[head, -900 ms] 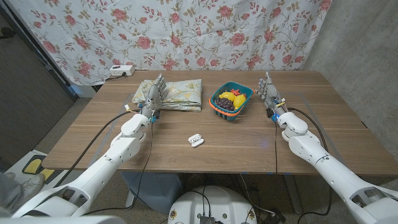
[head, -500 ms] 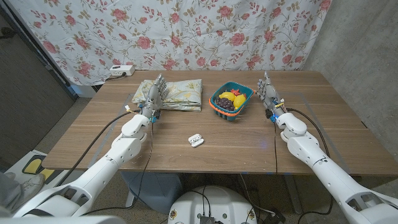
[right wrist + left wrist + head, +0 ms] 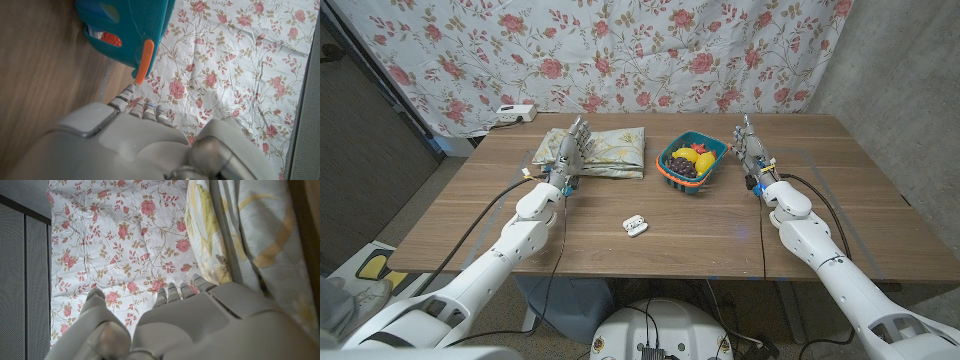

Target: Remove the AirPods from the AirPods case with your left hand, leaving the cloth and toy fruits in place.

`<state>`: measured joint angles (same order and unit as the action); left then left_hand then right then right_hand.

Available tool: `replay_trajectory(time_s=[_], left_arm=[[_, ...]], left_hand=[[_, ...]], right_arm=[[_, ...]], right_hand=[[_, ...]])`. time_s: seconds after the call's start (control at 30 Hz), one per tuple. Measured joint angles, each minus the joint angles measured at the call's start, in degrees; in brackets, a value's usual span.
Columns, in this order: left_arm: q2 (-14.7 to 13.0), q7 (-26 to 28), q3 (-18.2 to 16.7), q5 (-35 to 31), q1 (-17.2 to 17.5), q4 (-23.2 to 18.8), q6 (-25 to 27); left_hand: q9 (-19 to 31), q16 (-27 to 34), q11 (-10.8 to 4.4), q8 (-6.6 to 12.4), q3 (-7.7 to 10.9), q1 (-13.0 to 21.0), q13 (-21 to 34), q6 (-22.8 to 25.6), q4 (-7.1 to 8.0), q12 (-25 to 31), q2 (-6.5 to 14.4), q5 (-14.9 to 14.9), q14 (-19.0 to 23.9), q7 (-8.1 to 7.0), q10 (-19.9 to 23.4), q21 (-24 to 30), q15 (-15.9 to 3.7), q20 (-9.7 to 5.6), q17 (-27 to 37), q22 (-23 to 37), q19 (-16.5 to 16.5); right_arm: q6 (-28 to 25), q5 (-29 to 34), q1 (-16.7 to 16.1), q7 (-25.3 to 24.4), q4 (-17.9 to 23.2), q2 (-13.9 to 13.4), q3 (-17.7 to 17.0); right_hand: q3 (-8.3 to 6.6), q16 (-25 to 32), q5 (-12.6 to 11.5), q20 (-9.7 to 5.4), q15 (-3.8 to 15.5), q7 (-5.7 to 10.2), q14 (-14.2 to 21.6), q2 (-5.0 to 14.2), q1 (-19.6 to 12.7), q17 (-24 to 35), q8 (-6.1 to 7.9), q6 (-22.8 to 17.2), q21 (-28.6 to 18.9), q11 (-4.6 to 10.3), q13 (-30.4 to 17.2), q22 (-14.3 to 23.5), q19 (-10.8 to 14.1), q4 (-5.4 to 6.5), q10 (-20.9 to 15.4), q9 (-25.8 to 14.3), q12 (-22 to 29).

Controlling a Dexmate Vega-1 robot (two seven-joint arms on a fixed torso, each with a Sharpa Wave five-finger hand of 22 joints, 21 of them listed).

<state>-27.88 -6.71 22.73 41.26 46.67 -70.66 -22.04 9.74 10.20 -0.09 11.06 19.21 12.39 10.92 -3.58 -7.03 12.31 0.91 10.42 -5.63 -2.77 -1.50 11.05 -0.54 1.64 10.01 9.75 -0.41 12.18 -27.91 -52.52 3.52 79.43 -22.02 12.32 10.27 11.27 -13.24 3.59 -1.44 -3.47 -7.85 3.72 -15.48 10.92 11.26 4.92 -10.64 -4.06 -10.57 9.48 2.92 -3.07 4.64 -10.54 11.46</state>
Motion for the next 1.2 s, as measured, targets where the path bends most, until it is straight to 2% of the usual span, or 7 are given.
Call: replay_trajectory(time_s=[0.17,0.4,0.63,0.67,0.8,1.1,1.2], left_arm=[[-0.05,-0.67,0.55,-0.28,-0.38,0.96,-0.73],[-0.69,-2.29,0.67,-0.20,-0.44,0.85,-1.67],[-3.54,-0.45,0.57,-2.73,1.07,-3.32,-0.38],[-4.67,-0.06,0.43,-3.28,1.59,-5.10,0.05],[-6.28,1.37,0.10,-4.96,2.63,-8.01,0.93],[-7.21,2.64,-0.19,-7.29,3.45,-10.48,1.69],[-6.88,2.85,-0.12,-7.69,3.44,-10.57,1.68]], left_hand=[[0.00,0.00,0.04,0.01,0.00,0.00,0.00,1.05,0.00,0.21,0.00,0.00,0.10,0.39,0.65,0.00,-0.10,-0.31,0.00,0.00,0.31],[-0.01,0.00,-0.23,0.01,0.00,0.00,0.01,1.32,0.00,0.21,0.00,0.00,0.41,0.11,1.00,0.00,-0.41,-0.31,-0.01,-0.01,0.31],[-0.01,0.00,-0.05,0.01,0.00,0.00,0.01,2.05,0.00,0.43,0.00,0.00,0.41,0.21,1.44,0.00,-0.40,-0.33,-0.01,-0.01,0.32],[-0.01,0.00,-0.14,0.01,0.00,0.00,0.01,2.05,0.00,0.43,0.00,0.00,0.41,0.20,1.53,0.00,-0.40,-0.54,-0.01,-0.01,0.54],[-0.01,0.00,-0.23,0.01,-0.19,0.22,0.01,2.16,-0.17,0.43,-0.22,0.00,0.72,0.10,1.62,0.00,-0.71,-0.62,-0.01,-0.01,0.62],[-0.01,0.00,-0.32,0.01,-0.26,0.22,0.01,2.56,-0.25,0.66,-0.23,0.00,0.71,0.31,1.92,0.00,-0.71,-0.93,-0.01,-0.01,0.92],[-0.01,0.00,-0.10,0.01,-0.26,0.22,0.01,3.20,-0.24,0.66,-0.23,0.00,1.16,0.95,2.55,0.00,-0.66,-1.97,-0.01,-0.01,1.97]], right_arm=[[-0.37,1.16,-0.43,-0.69,0.77,0.45,-0.55],[-0.89,1.86,-1.09,-1.75,1.98,1.02,-1.06],[-1.06,2.26,-2.06,-3.08,3.15,1.61,-1.32],[-0.99,2.43,-2.26,-3.51,3.32,1.72,-1.37],[-0.44,2.50,-2.77,-3.85,3.62,1.93,-1.49],[-0.18,2.25,-4.08,-3.86,5.28,1.51,-1.73],[-0.23,2.24,-4.55,-4.03,6.12,1.17,-1.81]], right_hand=[[0.00,0.00,0.00,0.03,0.00,0.00,0.00,0.00,0.00,0.00,0.00,0.00,0.00,0.31,0.00,0.00,0.48,0.00,-0.31,0.00,0.00],[0.00,0.00,0.00,0.10,0.23,0.00,0.23,-0.31,-0.31,0.01,0.00,0.00,0.00,0.31,0.01,-0.01,0.54,0.00,-0.30,0.01,0.00],[0.00,0.00,0.00,0.09,0.22,0.00,0.23,-0.31,-0.31,0.01,0.00,0.00,0.00,0.30,0.02,-0.01,0.53,0.00,-0.30,0.01,0.00],[0.00,0.00,0.00,0.09,0.22,0.00,0.23,-0.31,-0.31,0.01,0.00,0.00,0.00,0.30,0.01,-0.01,0.53,0.00,-0.30,0.01,0.00],[0.00,0.00,0.00,0.09,0.22,0.00,0.23,-0.53,-0.53,0.01,0.00,0.00,0.00,0.31,0.02,-0.01,0.53,0.00,-0.30,0.01,0.00],[-0.25,0.00,0.00,0.09,0.22,0.00,0.22,-0.31,-0.76,0.01,0.00,0.00,0.00,0.30,0.02,-0.01,0.53,-0.24,-0.30,0.01,0.00],[-0.25,0.00,0.00,0.09,0.22,0.00,0.22,-0.31,-0.76,0.01,0.00,0.00,0.00,0.30,0.02,-0.01,0.53,-0.24,-0.30,0.01,0.00]])
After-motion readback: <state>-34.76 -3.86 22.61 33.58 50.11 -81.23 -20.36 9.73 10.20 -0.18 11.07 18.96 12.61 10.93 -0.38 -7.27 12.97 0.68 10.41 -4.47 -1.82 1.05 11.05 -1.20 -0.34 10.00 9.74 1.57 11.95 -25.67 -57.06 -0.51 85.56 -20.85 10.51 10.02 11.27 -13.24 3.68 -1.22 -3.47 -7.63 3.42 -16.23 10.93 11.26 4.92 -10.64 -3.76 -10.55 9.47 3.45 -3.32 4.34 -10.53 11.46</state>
